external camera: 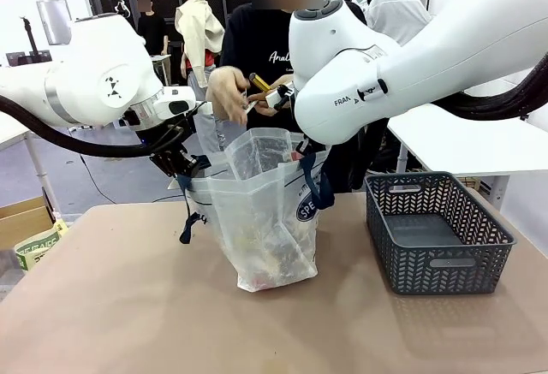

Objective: Transfer purchased items from the store into the shopping bag.
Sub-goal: Move the Reusable shopping bag to the right side of the table.

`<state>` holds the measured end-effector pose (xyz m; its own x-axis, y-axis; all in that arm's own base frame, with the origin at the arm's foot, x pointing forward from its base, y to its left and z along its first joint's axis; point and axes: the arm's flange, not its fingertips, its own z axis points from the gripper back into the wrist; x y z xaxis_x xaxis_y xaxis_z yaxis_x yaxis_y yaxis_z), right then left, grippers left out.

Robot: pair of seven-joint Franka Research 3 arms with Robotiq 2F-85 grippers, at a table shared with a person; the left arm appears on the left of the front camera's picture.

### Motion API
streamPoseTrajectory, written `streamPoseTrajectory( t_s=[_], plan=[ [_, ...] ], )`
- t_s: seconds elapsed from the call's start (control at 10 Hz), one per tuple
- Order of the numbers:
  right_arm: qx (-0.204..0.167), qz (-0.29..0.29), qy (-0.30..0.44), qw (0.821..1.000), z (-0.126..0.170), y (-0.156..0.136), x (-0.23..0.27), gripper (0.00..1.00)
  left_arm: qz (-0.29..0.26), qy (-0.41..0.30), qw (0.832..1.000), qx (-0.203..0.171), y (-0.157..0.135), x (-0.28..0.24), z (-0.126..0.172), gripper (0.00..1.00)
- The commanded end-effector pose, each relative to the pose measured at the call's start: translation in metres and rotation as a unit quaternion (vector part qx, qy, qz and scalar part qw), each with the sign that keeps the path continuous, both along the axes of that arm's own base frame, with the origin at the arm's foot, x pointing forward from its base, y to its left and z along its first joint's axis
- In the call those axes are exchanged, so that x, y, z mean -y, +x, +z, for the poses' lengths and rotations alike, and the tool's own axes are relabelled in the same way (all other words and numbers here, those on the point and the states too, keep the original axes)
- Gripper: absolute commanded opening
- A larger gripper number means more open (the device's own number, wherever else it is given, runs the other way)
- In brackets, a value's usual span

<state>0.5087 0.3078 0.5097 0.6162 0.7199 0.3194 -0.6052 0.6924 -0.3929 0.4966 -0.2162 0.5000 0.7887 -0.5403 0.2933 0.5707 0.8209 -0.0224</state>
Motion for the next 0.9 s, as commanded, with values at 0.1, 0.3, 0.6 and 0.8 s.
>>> streamPoseTrajectory(
  t_s=[0.1,0.3,0.6,0.8],
  plan=[
    [0.003,0.002,0.0,1.0,0.0031,-0.0004,0.0005,0.0,0.001,0.0,1.0,0.001,0.0003,-0.0011,0.0011,0.0],
    [0.003,0.002,0.0,1.0,0.0031,-0.0004,0.0005,0.0,0.001,0.0,1.0,0.001,0.0003,-0.0011,0.0011,0.0],
    [0.003,0.002,0.0,1.0,0.0031,-0.0004,0.0005,0.0,0.001,0.0,1.0,0.001,0.0003,-0.0011,0.0011,0.0],
    [0.003,0.002,0.0,1.0,0.0031,-0.0004,0.0005,0.0,0.001,0.0,1.0,0.001,0.0003,-0.0011,0.0011,0.0]
  ],
)
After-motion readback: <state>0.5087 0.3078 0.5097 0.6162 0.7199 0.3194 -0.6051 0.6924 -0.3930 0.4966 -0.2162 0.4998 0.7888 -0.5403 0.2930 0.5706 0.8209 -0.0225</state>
